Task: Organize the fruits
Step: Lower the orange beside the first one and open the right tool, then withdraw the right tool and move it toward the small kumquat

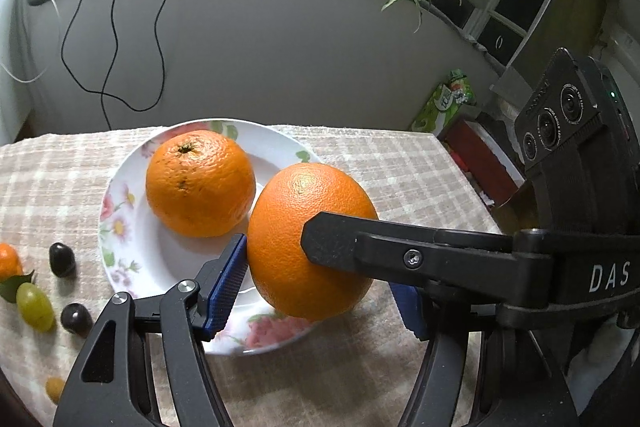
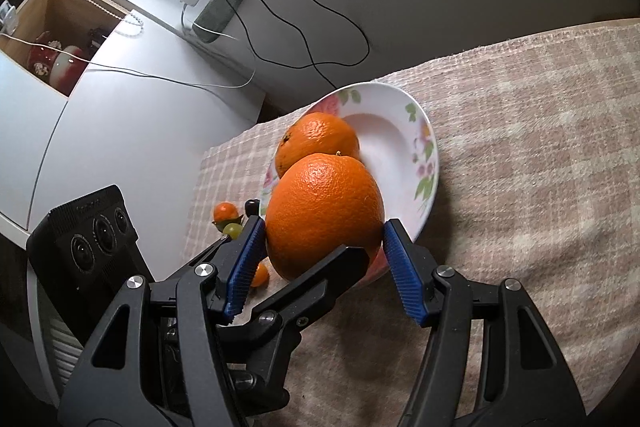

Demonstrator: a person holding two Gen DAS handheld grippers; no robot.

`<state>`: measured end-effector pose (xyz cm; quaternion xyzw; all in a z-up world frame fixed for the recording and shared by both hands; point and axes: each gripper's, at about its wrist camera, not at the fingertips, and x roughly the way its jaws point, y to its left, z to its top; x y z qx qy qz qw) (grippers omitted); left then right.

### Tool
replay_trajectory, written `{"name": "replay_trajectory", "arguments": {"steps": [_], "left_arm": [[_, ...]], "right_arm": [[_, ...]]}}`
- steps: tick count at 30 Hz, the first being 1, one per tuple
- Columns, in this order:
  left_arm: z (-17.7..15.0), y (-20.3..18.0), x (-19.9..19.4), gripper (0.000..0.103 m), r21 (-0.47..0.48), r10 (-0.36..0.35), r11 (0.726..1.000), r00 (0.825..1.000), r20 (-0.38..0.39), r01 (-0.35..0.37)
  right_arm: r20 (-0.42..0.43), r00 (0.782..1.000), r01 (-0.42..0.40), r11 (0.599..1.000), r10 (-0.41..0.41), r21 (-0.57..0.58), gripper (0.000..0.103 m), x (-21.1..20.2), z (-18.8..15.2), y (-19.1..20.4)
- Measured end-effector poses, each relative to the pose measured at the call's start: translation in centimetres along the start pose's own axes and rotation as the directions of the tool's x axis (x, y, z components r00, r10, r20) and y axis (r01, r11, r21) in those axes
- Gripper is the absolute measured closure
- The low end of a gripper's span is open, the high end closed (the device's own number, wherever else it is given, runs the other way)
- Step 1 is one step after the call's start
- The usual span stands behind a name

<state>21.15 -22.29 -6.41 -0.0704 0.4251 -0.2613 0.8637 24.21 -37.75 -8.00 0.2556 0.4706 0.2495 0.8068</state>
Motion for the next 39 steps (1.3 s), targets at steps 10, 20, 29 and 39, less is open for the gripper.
{"name": "replay_trajectory", "arguments": {"steps": [10, 20, 29, 39], "left_arm": [[0.2, 0.0, 0.9, 0.036, 0.006, 0.016, 1.000, 0.999, -0.038, -0.016], [0.5, -0.1, -0.1, 0.038, 0.026, 0.035, 0.999, 0.999, 0.005, -0.035], [-0.6, 0.2, -2.0, 0.038, 0.021, 0.046, 0.999, 0.998, 0.030, -0.047], [-2.3, 1.6, -5.8, 0.036, 0.024, 0.099, 0.995, 0.991, 0.093, -0.102]], "right_arm": [[-0.014, 1.000, 0.012, 1.000, -0.012, 0.013, 0.038, 0.2, 0.2, -0.5], [0.039, 0.999, 0.022, 0.999, -0.021, -0.034, 0.037, -1.2, 1.1, 0.9], [0.061, 0.997, 0.043, 0.998, -0.041, -0.036, 0.037, -1.9, 0.2, 0.7], [0.123, 0.989, 0.095, 0.987, -0.079, -0.129, 0.029, -3.6, -1.6, 2.8]]}}
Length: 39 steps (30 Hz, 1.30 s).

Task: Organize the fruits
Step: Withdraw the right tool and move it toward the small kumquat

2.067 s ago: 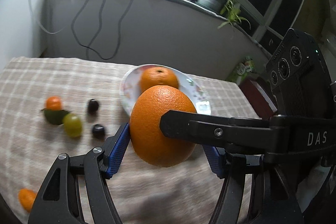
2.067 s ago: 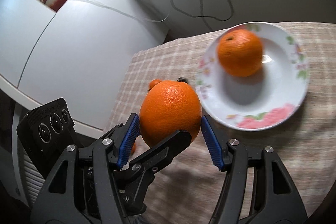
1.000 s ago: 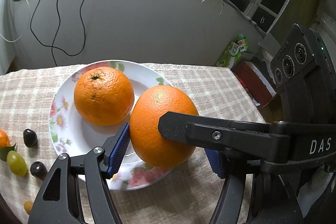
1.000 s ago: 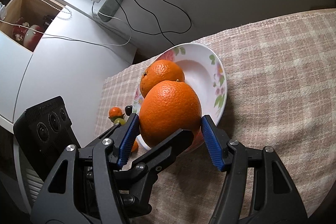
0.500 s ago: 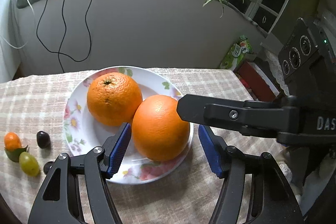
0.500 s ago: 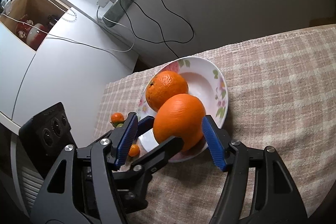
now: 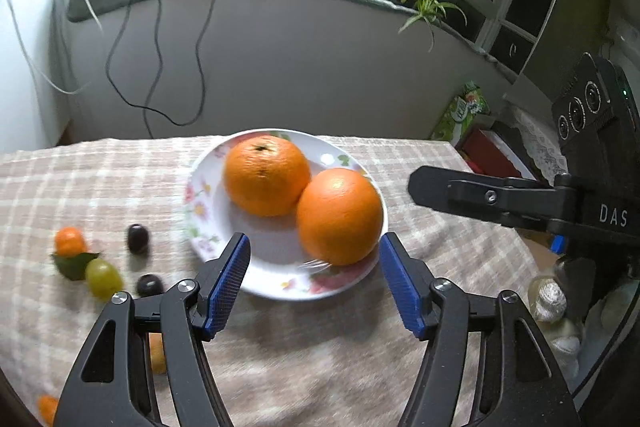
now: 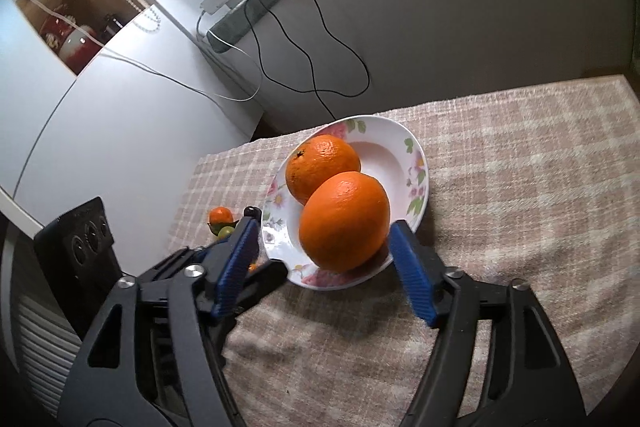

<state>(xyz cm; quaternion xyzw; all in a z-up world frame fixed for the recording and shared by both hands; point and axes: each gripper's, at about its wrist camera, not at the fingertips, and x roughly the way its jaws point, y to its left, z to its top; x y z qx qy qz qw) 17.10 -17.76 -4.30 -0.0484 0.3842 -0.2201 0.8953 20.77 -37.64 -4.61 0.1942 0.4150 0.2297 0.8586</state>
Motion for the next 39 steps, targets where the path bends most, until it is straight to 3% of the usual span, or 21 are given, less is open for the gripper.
{"name": "replay_trajectory", "arguments": {"steps": [5, 8, 12, 23, 29, 34, 39], "left_arm": [[-0.9, 1.0, -2.4, 0.036, 0.001, 0.039, 0.999, 0.999, 0.034, -0.039], [-2.0, 2.3, -4.1, 0.036, -0.009, 0.063, 0.998, 0.997, 0.051, -0.063], [-3.7, 4.1, -6.4, 0.036, -0.035, 0.102, 0.994, 0.992, 0.073, -0.100], [-9.5, 10.3, -11.2, 0.036, -0.151, 0.201, 0.970, 0.977, 0.065, -0.190], [-11.9, 13.0, -12.5, 0.039, -0.233, 0.218, 0.952, 0.975, 0.054, -0.200], [-12.8, 14.1, -12.1, 0.043, -0.261, 0.217, 0.945, 0.975, 0.038, -0.200], [-13.2, 14.9, -11.6, 0.045, -0.273, 0.212, 0.942, 0.977, 0.029, -0.196]], "right_arm": [[0.040, 0.999, 0.019, 0.997, -0.016, -0.071, 0.028, -1.0, -1.2, 2.0], [0.064, 0.998, 0.038, 0.989, -0.029, -0.144, 0.015, -1.4, -2.2, 3.7], [0.093, 0.994, 0.077, 0.965, -0.056, -0.250, 0.014, -1.7, -3.7, 6.1], [0.059, 0.996, 0.089, 0.892, -0.070, -0.444, 0.013, 0.0, -7.8, 11.0], [-0.009, 0.999, 0.036, 0.890, -0.045, -0.455, 0.014, 2.7, -8.9, 12.1], [-0.072, 0.997, 0.002, 0.892, -0.039, -0.453, 0.026, 5.2, -9.6, 12.7], [-0.111, 0.991, 0.020, 0.902, -0.075, -0.430, 0.048, 7.5, -9.7, 12.7]]}}
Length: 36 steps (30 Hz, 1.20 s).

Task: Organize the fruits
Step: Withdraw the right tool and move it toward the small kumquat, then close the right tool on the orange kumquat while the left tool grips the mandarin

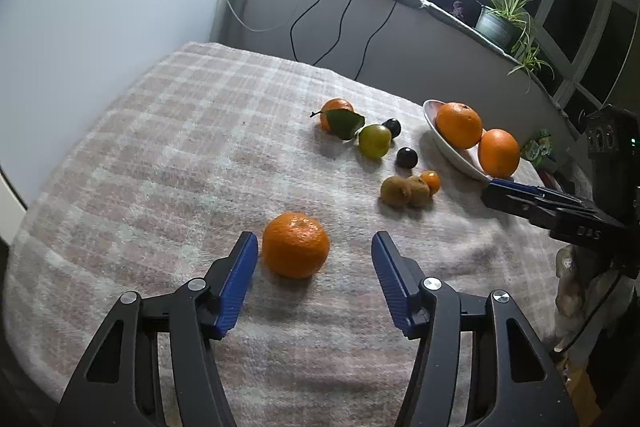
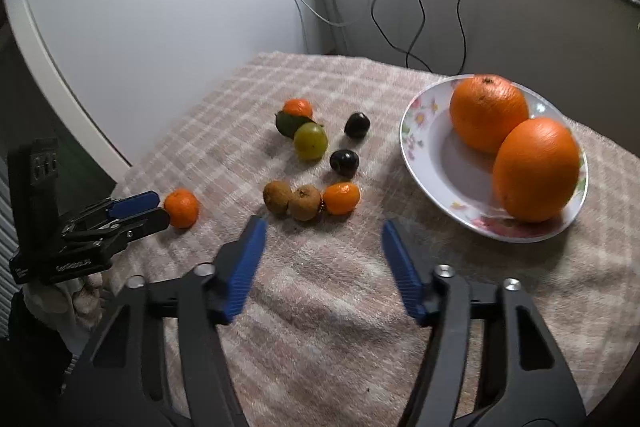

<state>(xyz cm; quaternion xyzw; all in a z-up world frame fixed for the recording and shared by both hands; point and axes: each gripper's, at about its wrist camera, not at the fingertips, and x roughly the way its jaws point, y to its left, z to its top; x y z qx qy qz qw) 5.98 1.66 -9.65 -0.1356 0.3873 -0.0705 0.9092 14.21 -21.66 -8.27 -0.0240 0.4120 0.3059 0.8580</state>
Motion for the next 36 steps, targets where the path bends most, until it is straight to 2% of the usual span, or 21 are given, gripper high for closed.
{"name": "replay_trajectory", "arguments": {"steps": [4, 6, 21, 26, 30, 36], "left_arm": [[-0.2, 0.4, 0.3, 0.045, 0.000, 0.005, 1.000, 1.000, -0.009, -0.005], [-0.2, 0.6, 0.5, 0.045, -0.002, 0.010, 1.000, 1.000, -0.011, -0.010], [-0.2, 0.9, 1.9, 0.048, 0.000, 0.002, 1.000, 0.999, -0.036, -0.002], [-0.1, 0.8, 2.4, 0.048, 0.005, 0.000, 1.000, 0.999, -0.039, 0.001], [0.0, 0.9, 2.6, 0.049, 0.001, -0.007, 1.000, 0.999, -0.044, 0.007], [0.0, 1.1, 2.4, 0.057, -0.009, -0.011, 1.000, 0.999, -0.045, 0.011]], "right_arm": [[-0.022, 0.999, 0.050, 0.999, -0.050, 0.006, 0.051, 1.5, 0.1, -0.3], [-0.034, 0.998, 0.047, 0.999, -0.046, 0.026, 0.054, 2.2, 0.0, -0.6], [-0.069, 0.996, 0.058, 0.995, -0.052, 0.077, 0.056, 5.8, 1.0, -1.8], [-0.062, 0.998, 0.029, 0.994, -0.022, 0.110, 0.056, 6.3, 1.6, -2.4], [-0.053, 0.998, -0.033, 0.991, 0.040, 0.132, 0.056, 6.7, 2.0, -2.5], [-0.056, 0.993, -0.099, 0.985, 0.108, 0.145, 0.062, 7.0, 2.3, -2.5]]}}
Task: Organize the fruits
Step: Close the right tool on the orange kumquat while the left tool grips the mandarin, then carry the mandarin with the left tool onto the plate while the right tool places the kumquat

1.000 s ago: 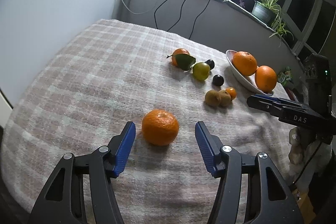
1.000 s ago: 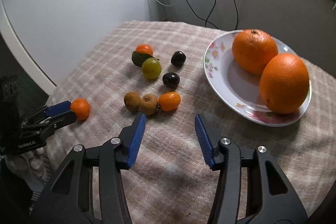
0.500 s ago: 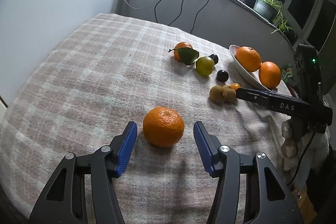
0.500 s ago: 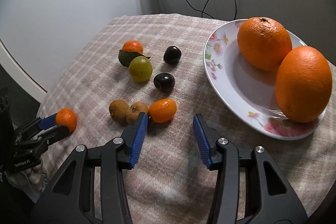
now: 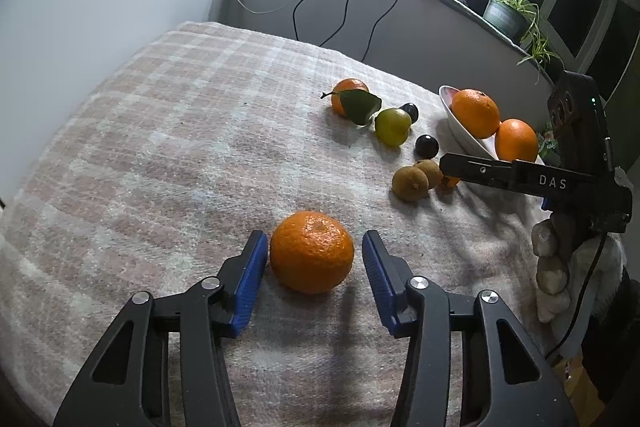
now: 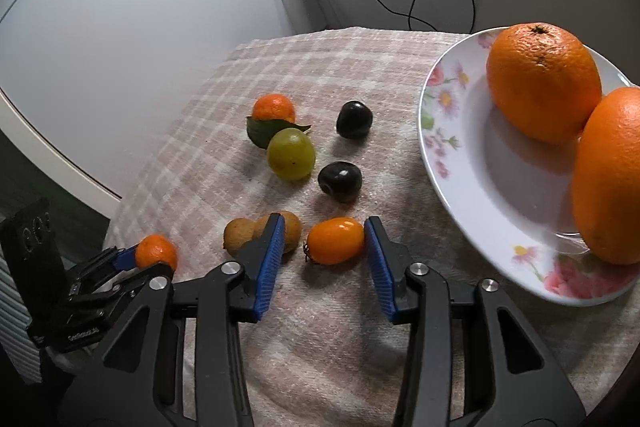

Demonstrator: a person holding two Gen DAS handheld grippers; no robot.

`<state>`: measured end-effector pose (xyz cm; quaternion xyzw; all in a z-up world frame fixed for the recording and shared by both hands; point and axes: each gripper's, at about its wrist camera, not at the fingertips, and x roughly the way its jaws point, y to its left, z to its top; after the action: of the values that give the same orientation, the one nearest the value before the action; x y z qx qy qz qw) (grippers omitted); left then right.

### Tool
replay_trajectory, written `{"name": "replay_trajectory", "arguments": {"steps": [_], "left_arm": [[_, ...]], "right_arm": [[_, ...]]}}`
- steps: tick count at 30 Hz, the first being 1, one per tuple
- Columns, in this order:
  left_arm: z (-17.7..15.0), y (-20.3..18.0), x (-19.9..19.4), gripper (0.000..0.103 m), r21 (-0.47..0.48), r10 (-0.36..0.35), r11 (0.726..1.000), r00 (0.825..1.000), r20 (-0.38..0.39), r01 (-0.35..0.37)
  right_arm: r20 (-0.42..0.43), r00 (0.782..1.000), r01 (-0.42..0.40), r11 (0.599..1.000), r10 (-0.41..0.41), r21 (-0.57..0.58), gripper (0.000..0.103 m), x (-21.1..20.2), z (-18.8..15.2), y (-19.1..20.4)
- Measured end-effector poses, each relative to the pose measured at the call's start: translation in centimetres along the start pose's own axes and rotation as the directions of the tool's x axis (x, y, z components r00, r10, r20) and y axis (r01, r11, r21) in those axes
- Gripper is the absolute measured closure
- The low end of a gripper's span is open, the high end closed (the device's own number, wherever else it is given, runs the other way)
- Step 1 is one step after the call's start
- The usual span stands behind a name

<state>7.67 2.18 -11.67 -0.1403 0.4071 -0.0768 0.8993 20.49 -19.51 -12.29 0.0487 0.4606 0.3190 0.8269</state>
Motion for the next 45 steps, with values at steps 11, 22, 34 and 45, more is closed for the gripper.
{"name": "replay_trajectory", "arguments": {"steps": [11, 22, 34, 45], "left_arm": [[0.1, 0.2, 0.0, 0.064, 0.000, -0.005, 1.000, 1.000, -0.002, 0.005], [0.1, 0.1, 0.0, 0.064, -0.002, -0.006, 1.000, 1.000, -0.002, 0.006], [0.3, 0.3, -0.7, 0.065, -0.024, -0.022, 0.999, 1.000, 0.009, 0.022], [2.1, -3.0, -1.2, 0.065, 0.037, -0.081, 0.996, 0.996, 0.038, 0.080]], "right_arm": [[-0.013, 0.999, -0.037, 0.998, 0.038, 0.041, 0.071, -0.9, -0.5, -1.6], [-0.025, 1.000, -0.014, 1.000, 0.014, 0.005, 0.071, -0.4, -0.1, -1.0], [0.015, 1.000, -0.008, 1.000, 0.008, -0.008, 0.074, -1.8, -0.8, -0.5], [0.098, 0.995, 0.018, 1.000, -0.017, -0.007, 0.074, -6.3, -2.0, -1.3]]}}
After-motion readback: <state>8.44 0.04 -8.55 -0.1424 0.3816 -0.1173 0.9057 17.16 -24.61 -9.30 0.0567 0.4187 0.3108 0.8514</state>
